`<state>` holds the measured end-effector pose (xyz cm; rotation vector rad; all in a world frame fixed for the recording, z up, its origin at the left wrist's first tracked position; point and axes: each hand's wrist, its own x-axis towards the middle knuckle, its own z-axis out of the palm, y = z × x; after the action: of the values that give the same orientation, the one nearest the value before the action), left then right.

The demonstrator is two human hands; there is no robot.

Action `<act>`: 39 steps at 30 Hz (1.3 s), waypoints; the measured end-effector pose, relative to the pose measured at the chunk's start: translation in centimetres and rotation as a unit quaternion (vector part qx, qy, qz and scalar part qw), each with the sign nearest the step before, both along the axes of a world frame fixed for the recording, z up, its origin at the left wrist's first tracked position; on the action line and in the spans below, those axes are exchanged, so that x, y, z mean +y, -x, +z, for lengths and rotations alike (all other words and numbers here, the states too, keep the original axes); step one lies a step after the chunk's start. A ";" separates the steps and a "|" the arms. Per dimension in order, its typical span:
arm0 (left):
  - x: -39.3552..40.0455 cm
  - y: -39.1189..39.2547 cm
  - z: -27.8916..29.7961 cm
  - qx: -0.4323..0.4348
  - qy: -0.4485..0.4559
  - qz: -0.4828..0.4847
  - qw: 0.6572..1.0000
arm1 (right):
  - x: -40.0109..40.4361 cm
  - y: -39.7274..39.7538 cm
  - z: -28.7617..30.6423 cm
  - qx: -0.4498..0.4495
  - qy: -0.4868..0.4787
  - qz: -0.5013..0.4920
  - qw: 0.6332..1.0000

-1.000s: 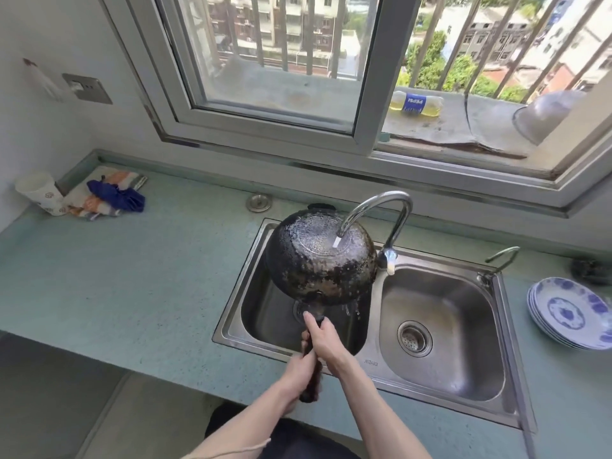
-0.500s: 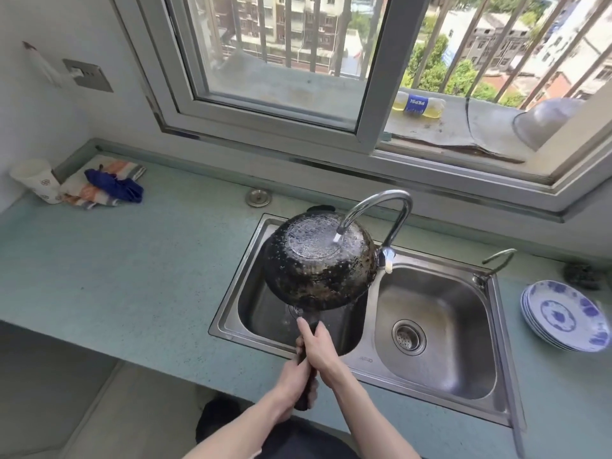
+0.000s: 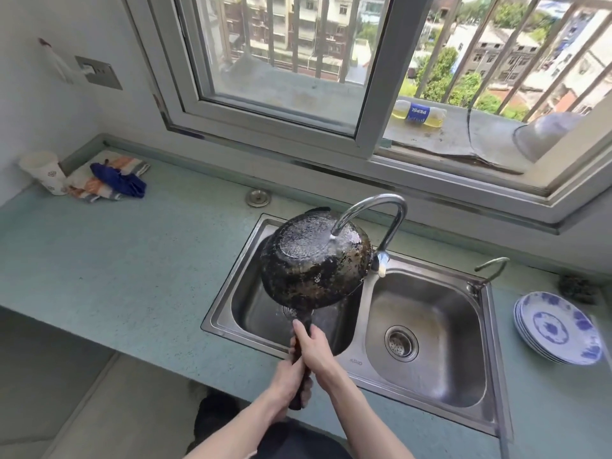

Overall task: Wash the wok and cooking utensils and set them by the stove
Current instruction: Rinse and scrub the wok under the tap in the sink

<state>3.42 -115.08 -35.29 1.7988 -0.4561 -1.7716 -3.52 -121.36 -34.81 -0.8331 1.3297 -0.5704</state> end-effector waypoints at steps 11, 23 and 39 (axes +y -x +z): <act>0.1 -1.4 0.0 0.005 -0.006 -0.003 1.000 | 0.1 -0.8 -0.3 -0.003 0.000 0.009 1.000; 1.2 -1.5 0.3 -0.019 -0.003 -0.046 0.999 | 0.4 -0.2 -1.6 0.045 0.011 0.061 0.997; 1.0 -1.0 0.5 -0.109 0.013 -0.034 0.993 | 0.6 -0.6 -1.3 0.004 -0.007 0.029 1.000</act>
<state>4.44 -114.09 -34.83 1.9895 -0.6310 -1.6130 -2.91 -120.71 -36.06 -0.8608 1.3120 -0.5118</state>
